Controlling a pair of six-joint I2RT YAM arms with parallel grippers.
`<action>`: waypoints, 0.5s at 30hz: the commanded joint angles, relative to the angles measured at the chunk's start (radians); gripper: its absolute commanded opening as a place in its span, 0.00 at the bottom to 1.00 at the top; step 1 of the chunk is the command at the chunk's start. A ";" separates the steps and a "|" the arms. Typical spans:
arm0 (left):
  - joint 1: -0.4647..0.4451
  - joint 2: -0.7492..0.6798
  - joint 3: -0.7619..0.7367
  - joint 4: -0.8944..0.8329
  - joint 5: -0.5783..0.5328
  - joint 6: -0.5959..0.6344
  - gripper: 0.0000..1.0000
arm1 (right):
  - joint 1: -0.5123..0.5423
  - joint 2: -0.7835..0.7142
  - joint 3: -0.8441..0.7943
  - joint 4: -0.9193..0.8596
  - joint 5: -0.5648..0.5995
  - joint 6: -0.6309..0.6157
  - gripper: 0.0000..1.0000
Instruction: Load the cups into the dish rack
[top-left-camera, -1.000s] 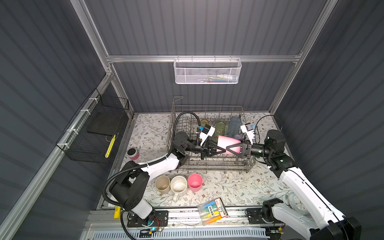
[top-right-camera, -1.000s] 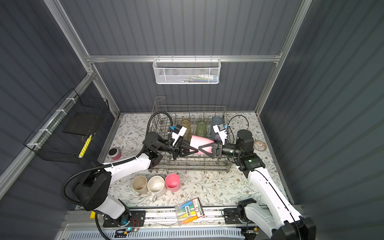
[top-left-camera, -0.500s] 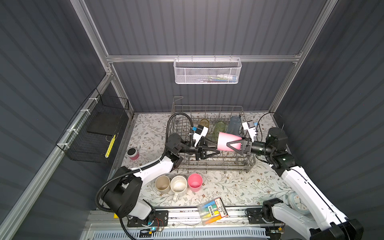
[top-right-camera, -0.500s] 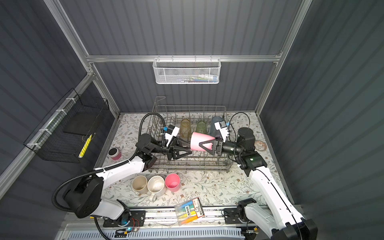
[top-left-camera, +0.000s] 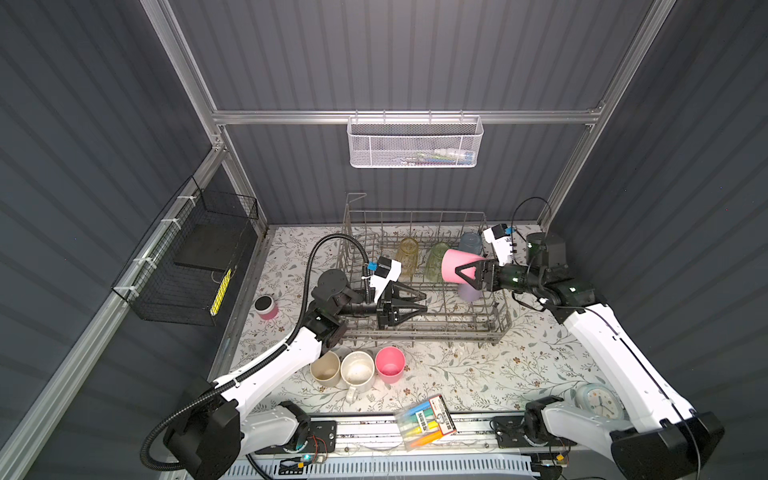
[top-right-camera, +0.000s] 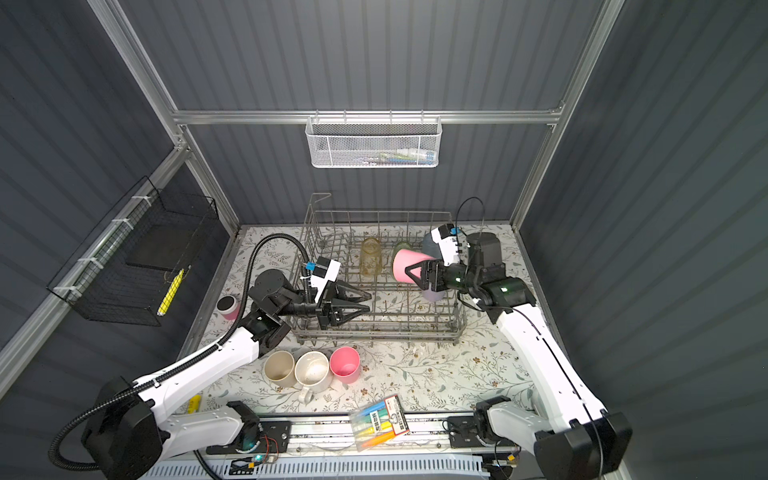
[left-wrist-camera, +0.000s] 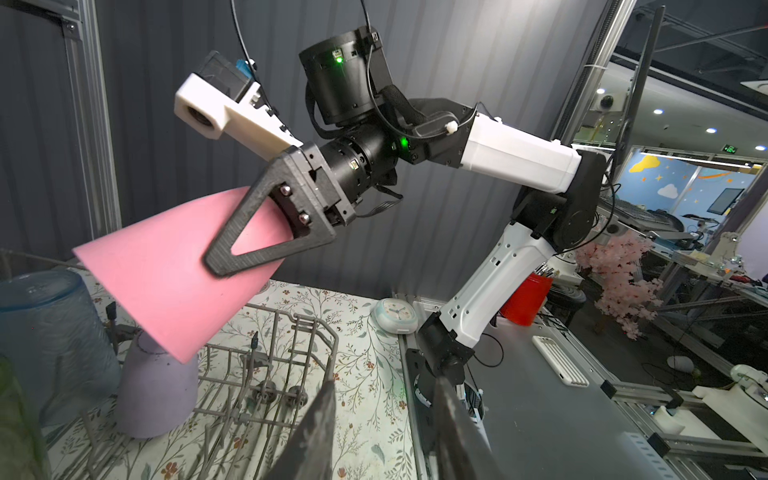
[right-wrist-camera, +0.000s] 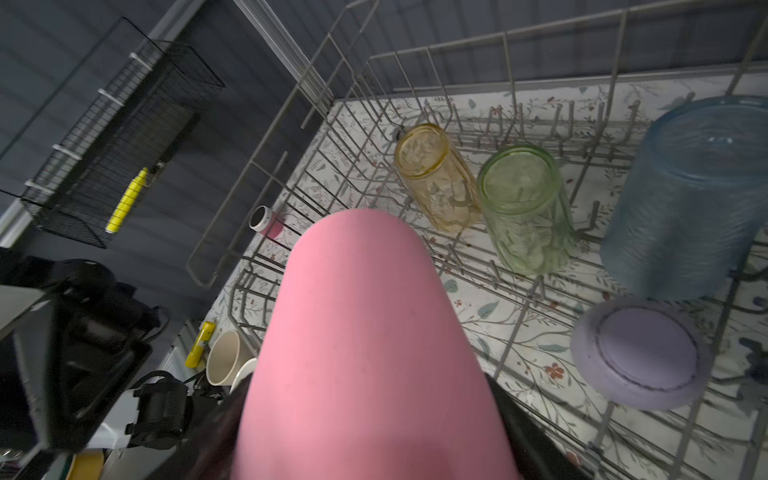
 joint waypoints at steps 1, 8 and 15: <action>0.000 -0.013 -0.024 -0.081 -0.021 0.060 0.39 | 0.033 0.054 0.073 -0.093 0.138 -0.067 0.50; -0.001 -0.023 -0.041 -0.122 -0.023 0.092 0.41 | 0.081 0.207 0.206 -0.186 0.259 -0.124 0.51; -0.001 -0.031 -0.035 -0.214 -0.024 0.157 0.54 | 0.145 0.352 0.346 -0.317 0.384 -0.190 0.52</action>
